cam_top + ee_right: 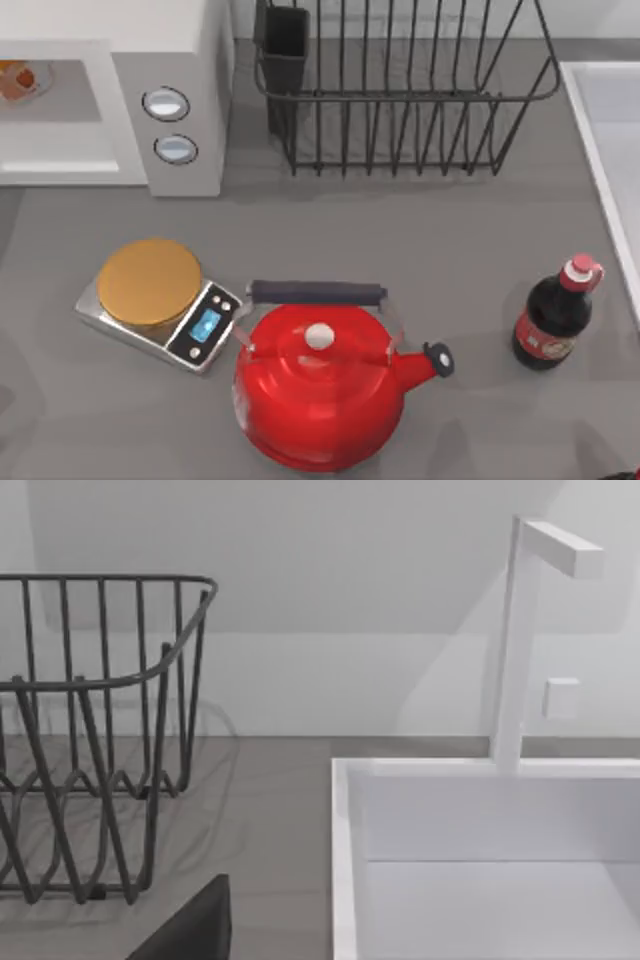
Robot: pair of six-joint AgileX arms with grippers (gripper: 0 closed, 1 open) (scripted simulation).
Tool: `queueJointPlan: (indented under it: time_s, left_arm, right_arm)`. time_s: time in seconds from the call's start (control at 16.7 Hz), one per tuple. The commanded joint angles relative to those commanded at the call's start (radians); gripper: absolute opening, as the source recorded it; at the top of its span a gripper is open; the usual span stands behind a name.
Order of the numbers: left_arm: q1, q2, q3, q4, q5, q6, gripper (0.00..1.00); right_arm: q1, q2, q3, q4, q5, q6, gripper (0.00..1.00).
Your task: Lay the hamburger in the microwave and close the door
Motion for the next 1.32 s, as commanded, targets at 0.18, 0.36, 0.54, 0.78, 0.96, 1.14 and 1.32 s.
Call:
queueJointPlan:
  time_s: [0.18, 0.36, 0.54, 0.78, 0.96, 1.14, 1.32]
  left_arm:
    - [0.088, 0.13, 0.108, -0.059, 0.059, 0.076, 0.0]
    - [0.117, 0.168, 0.145, -0.079, 0.079, 0.101, 0.0]
    - [0.117, 0.168, 0.145, -0.079, 0.079, 0.101, 0.0]
    - [0.11, 0.178, 0.112, -0.037, 0.078, 0.104, 0.0]
    - [0.11, 0.218, 0.027, 0.091, 0.08, 0.107, 0.0]
    - [0.116, 0.264, -0.069, 0.239, 0.079, 0.106, 0.0]
    - [0.12, 0.287, -0.119, 0.302, 0.081, 0.106, 0.0]
  right_arm:
    - [0.0, 0.0, 0.0, 0.0, 0.0, 0.0, 1.0]
    - [0.0, 0.0, 0.0, 0.0, 0.0, 0.0, 1.0]
    - [0.0, 0.0, 0.0, 0.0, 0.0, 0.0, 1.0]
    - [0.0, 0.0, 0.0, 0.0, 0.0, 0.0, 1.0]
    - [0.0, 0.0, 0.0, 0.0, 0.0, 0.0, 1.0]
    - [0.0, 0.0, 0.0, 0.0, 0.0, 0.0, 1.0]
    - [0.0, 0.0, 0.0, 0.0, 0.0, 0.0, 1.0]
